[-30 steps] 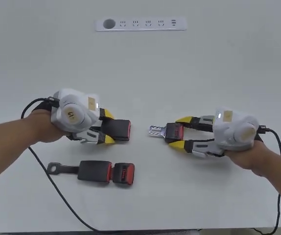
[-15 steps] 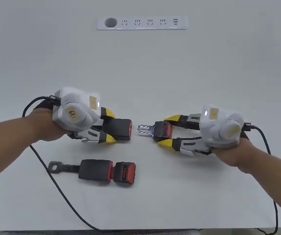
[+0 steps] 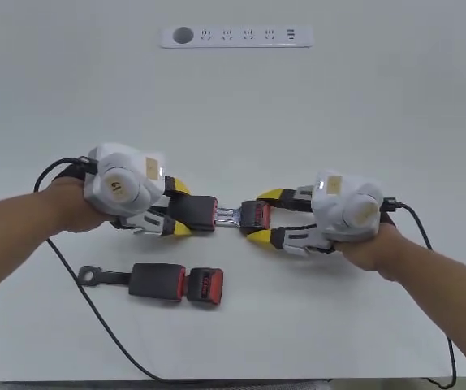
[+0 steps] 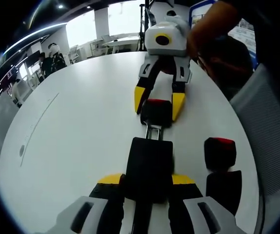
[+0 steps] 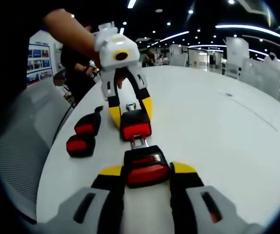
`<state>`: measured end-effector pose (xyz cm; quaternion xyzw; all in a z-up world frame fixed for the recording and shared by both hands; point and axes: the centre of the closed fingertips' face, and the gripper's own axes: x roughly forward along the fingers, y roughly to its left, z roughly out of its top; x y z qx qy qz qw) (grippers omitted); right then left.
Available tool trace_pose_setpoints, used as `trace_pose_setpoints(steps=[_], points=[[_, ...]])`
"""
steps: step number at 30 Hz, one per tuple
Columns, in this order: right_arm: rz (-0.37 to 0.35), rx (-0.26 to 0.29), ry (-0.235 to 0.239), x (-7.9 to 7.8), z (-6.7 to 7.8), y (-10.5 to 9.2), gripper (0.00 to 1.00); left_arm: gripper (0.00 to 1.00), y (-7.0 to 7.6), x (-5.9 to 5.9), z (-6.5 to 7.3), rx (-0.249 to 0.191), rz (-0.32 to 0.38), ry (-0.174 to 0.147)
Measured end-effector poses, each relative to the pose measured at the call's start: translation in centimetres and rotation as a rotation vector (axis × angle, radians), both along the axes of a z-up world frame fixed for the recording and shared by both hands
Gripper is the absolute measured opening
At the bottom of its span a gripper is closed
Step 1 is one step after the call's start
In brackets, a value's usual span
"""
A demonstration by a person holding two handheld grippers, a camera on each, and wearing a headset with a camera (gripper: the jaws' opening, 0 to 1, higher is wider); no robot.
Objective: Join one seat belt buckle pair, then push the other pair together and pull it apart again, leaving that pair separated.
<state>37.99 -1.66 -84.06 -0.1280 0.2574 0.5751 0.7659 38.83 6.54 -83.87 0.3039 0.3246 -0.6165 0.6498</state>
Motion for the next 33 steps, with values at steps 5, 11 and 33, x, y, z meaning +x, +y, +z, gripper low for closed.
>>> trace_pose_setpoints(steps=[5,11,33], points=[[0.006,-0.010,-0.004,0.0,-0.1,0.7,0.36,0.36,-0.1,0.0,0.1,-0.004,0.000,0.002],[0.017,-0.019,-0.012,0.1,-0.1,1.4,0.36,0.36,-0.3,-0.1,0.3,-0.006,-0.015,0.003],[-0.002,-0.034,0.032,0.3,-0.1,2.1,0.36,0.35,0.0,0.0,0.1,-0.001,-0.050,-0.004]])
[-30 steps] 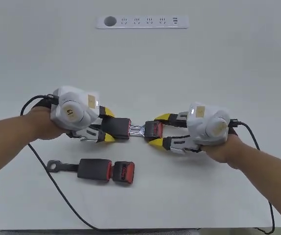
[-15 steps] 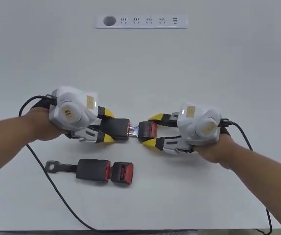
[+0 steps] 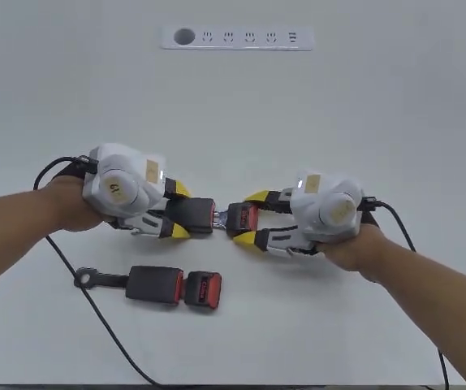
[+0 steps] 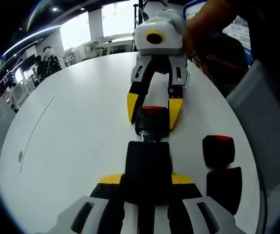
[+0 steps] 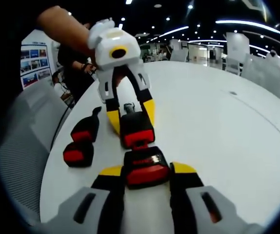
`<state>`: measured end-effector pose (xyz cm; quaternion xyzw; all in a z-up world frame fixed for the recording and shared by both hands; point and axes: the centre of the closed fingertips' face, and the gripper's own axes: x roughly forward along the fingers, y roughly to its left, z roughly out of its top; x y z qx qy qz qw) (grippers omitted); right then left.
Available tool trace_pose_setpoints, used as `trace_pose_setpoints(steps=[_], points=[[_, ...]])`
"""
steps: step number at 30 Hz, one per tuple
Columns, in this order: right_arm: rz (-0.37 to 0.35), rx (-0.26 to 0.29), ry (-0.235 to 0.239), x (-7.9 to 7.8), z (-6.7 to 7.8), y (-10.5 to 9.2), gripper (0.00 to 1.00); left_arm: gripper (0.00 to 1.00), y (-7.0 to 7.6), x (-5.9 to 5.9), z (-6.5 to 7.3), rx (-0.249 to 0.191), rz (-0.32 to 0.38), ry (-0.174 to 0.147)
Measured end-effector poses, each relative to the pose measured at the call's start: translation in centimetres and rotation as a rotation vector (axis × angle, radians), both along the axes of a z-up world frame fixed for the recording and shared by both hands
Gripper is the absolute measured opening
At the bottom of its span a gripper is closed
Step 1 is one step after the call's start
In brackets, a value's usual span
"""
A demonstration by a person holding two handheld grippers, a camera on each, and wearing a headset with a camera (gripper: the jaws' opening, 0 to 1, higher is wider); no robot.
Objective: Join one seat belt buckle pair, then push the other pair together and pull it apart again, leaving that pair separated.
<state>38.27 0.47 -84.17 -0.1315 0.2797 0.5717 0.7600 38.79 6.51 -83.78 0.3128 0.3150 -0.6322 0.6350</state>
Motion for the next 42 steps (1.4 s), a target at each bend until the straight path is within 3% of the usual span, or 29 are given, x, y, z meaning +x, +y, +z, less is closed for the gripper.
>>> trace_pose_setpoints(steps=[8,42], points=[[-0.006,-0.007,0.004,0.1,0.0,1.4,0.36,0.34,0.0,-0.1,-0.1,0.005,-0.004,0.000],[-0.036,-0.066,0.005,0.2,0.0,1.6,0.36,0.35,0.2,0.1,-0.6,0.034,-0.029,0.005]])
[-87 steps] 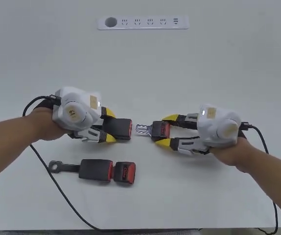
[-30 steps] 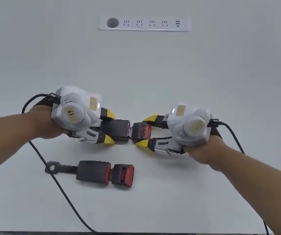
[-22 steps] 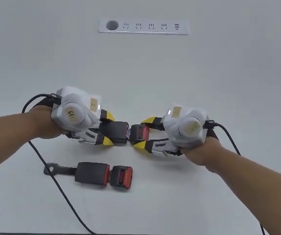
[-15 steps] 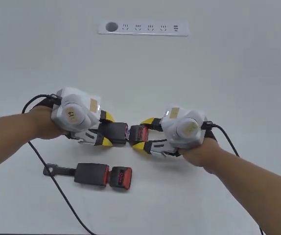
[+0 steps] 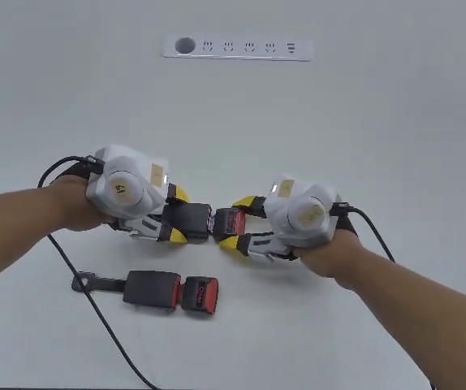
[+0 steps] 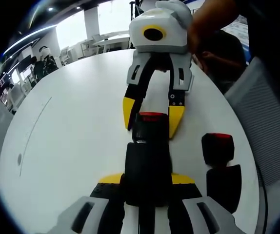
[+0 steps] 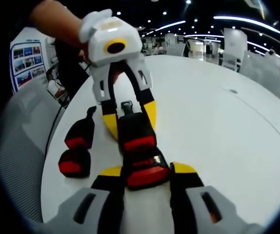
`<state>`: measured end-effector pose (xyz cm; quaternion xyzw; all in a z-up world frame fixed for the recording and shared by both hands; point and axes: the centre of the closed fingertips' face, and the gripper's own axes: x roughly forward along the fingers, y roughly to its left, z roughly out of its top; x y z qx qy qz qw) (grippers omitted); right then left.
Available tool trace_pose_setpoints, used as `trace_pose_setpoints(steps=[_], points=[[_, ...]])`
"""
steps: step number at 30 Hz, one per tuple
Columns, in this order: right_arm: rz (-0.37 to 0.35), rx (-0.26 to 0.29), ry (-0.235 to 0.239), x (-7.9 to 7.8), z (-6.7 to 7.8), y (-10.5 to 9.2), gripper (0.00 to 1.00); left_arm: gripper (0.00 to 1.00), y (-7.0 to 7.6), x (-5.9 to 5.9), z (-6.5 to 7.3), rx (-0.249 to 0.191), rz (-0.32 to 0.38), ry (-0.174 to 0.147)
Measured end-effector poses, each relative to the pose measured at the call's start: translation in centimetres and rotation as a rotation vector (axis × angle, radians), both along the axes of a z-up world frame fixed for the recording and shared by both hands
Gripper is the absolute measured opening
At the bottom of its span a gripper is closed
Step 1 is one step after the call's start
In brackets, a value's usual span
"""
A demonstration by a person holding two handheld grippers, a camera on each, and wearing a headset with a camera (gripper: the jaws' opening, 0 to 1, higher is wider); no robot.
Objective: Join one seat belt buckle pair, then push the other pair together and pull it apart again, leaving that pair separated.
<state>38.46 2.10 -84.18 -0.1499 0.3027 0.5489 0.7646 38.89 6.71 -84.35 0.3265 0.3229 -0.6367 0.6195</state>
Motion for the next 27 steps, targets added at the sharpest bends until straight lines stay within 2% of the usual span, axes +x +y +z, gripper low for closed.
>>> trace_pose_setpoints(steps=[27], points=[[-0.015,0.004,-0.009,-0.01,-0.06,0.01,0.37,0.35,-0.09,-0.05,0.06,-0.001,-0.006,0.003]])
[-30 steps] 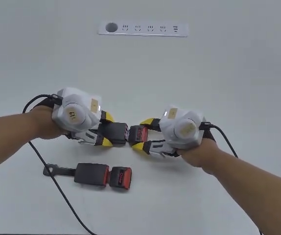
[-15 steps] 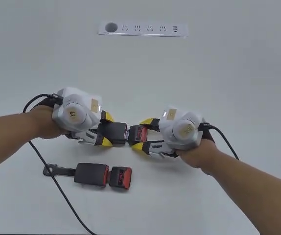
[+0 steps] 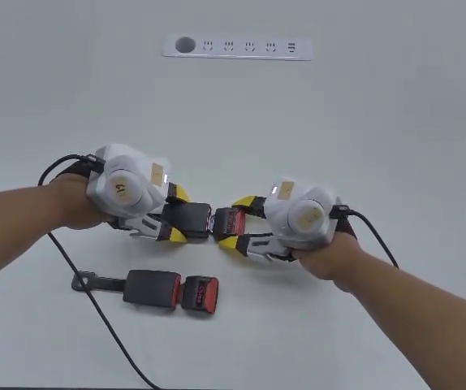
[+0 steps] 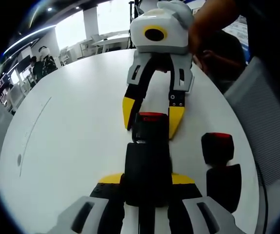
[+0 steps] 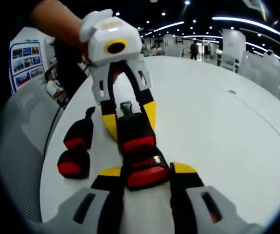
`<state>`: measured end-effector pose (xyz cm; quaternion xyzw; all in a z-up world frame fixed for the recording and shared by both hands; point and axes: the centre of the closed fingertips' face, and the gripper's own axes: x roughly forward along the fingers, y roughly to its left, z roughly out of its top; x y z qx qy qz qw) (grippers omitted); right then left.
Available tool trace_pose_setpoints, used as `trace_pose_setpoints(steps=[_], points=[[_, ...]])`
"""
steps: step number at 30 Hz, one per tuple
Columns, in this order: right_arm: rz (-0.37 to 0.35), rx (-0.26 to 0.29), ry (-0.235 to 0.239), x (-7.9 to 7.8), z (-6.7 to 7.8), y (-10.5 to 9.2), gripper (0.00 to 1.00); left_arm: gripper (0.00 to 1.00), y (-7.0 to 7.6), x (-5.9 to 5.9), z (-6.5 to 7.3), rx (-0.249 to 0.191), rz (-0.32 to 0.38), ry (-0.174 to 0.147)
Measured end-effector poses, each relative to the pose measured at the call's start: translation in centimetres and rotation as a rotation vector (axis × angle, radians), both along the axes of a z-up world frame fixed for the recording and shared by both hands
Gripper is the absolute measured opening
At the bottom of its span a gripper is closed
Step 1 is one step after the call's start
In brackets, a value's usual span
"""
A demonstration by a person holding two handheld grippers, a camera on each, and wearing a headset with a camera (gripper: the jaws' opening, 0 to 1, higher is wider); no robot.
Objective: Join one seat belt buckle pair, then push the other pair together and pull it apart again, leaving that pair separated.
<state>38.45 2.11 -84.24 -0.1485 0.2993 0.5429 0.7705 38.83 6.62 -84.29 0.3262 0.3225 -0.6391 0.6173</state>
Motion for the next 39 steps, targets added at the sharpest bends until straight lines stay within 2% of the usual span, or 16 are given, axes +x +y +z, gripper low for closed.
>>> trace_pose_setpoints(steps=[32,39], points=[[-0.017,0.024,-0.006,0.0,0.1,-0.1,0.37,0.35,0.0,-0.1,0.3,-0.003,0.014,0.004],[-0.017,0.016,-0.004,-0.2,0.1,-1.8,0.37,0.35,-0.1,-0.3,0.5,-0.001,0.004,0.003]])
